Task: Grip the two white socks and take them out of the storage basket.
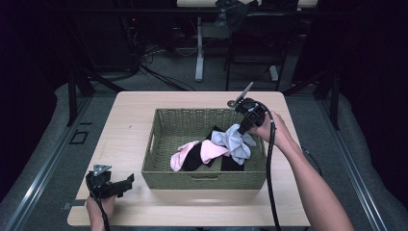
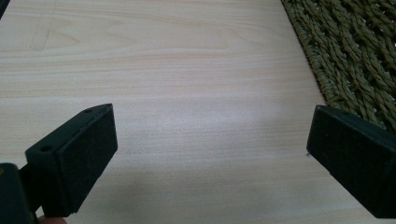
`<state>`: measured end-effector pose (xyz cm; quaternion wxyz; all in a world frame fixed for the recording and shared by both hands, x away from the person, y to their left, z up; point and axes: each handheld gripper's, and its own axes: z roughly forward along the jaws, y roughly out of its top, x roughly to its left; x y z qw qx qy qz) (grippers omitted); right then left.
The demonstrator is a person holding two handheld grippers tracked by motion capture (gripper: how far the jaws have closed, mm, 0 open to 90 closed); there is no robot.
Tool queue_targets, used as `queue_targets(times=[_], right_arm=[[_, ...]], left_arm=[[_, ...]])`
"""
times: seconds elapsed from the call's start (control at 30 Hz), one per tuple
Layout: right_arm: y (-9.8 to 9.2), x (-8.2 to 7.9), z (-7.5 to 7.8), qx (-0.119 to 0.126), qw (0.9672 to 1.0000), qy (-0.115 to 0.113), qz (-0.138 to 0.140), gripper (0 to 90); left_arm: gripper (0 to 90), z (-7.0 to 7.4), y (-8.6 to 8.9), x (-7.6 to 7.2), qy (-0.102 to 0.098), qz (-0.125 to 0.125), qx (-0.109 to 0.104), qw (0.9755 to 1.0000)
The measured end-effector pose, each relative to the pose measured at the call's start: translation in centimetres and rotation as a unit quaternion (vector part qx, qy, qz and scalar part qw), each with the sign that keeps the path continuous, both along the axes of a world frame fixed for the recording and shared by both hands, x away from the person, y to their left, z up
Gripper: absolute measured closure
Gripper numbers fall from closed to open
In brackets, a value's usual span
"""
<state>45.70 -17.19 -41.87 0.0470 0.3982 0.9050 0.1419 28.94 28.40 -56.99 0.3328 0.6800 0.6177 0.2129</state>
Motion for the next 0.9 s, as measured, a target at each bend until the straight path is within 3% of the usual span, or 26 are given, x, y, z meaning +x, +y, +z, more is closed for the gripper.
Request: queue_targets(times=[0.53,0.87,0.9], right_arm=[[0.0,-0.1,2.6,0.003,0.9999,0.004,0.010,81.7],[0.0,-0.3,4.7,0.008,0.9998,-0.011,0.013,81.7],[-0.1,-0.3,5.1,0.017,0.9997,-0.014,0.012,81.7]], left_arm=[[1.6,-0.1,0.0,0.0,-0.003,0.004,-0.002,1.0000],[1.7,-0.1,0.1,0.0,-0.005,0.004,-0.002,1.0000],[1.7,-0.1,0.1,0.0,-0.005,0.004,-0.002,1.0000]])
